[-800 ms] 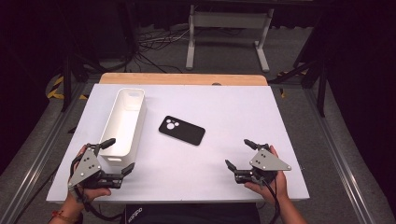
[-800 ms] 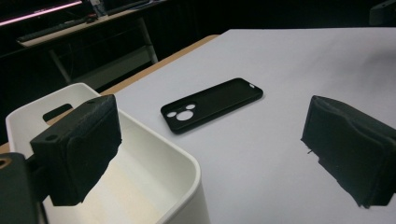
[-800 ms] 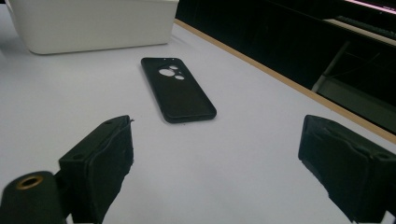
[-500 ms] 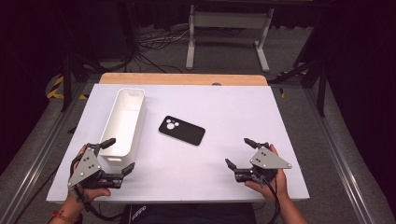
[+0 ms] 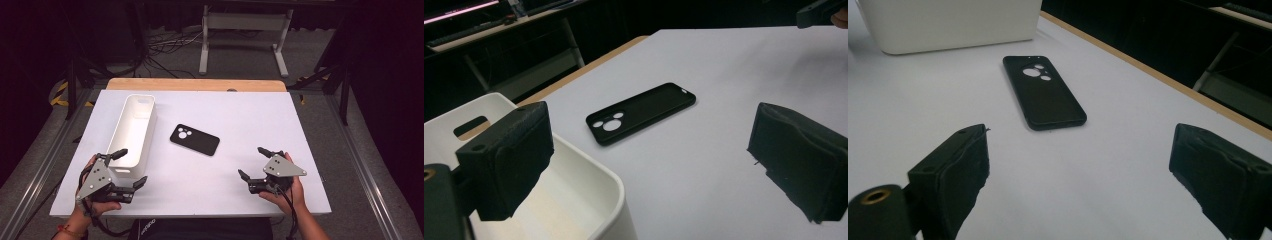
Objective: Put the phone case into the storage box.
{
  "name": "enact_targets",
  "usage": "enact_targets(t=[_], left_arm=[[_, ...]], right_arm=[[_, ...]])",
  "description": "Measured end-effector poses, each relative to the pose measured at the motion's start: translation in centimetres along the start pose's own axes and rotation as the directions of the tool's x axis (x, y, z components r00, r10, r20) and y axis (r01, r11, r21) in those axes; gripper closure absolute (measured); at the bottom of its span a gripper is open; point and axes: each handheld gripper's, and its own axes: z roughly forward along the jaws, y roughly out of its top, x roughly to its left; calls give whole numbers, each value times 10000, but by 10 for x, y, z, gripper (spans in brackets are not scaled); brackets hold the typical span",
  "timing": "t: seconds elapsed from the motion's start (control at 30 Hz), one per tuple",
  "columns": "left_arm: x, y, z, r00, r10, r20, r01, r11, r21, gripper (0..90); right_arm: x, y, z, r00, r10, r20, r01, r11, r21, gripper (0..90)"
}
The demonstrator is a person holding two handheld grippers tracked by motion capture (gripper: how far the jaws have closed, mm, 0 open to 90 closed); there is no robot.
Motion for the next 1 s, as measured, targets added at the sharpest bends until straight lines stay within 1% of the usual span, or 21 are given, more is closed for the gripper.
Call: enact_targets(t=[0.03, 0.17, 0.3, 0.43, 0.63, 0.67, 0.7, 0.77, 0.83, 0.9, 0.97, 1.0], left_arm=[[0, 0, 0, 10000, 19, 15, -19, 10000, -14, 50], [-1, -1, 0, 10000, -36, 67, 35, 10000, 48, 50], [-1, -1, -1, 9999, -105, 88, 104, 9999, 62, 52], [-1, -1, -1, 10000, -53, 67, 52, 9999, 107, 52], [-2, -2, -3, 9999, -72, 71, 71, 9999, 155, 51], [-2, -3, -4, 10000, -68, 54, 67, 9998, 170, 51], [-2, -3, -4, 9999, -82, 69, 81, 9998, 186, 51], [-2, -3, -4, 10000, -59, 49, 58, 9998, 206, 51], [-3, -4, -5, 9999, -124, 53, 123, 9996, 237, 51], [-3, -4, -6, 9999, -130, 20, 129, 9996, 239, 51], [-4, -5, -6, 9999, -171, -13, 172, 9996, 209, 51], [-3, -5, -6, 9998, -190, 4, 190, 9996, 231, 51]], right_arm=[[-1, 0, 1, 10000, 76, -58, -76, 10000, 12, 100], [-3, 3, 6, 9998, 142, -157, -139, 9997, 193, 100], [-7, 12, 12, 9985, 349, -420, -337, 9990, 299, 100], [-9, 19, 14, 9985, 244, -488, -226, 9991, 362, 100], [-16, 35, 23, 9967, 234, -773, -190, 9982, 577, 100], [-17, 37, 25, 9966, 162, -807, -108, 9978, 659, 100], [-19, 41, 28, 9972, 76, -741, -25, 9976, 689, 100], [-22, 46, 33, 9956, 124, -925, -47, 9965, 833, 98], [-24, 52, 38, 9953, 19, -967, 72, 9956, 934, 96], [-27, 56, 44, 9938, 105, -1110, 11, 9946, 1037, 96], [-29, 59, 51, 9934, 75, -1147, 61, 9930, 1178, 96], [-31, 61, 55, 9922, 159, -1239, 1, 9918, 1281, 96]])
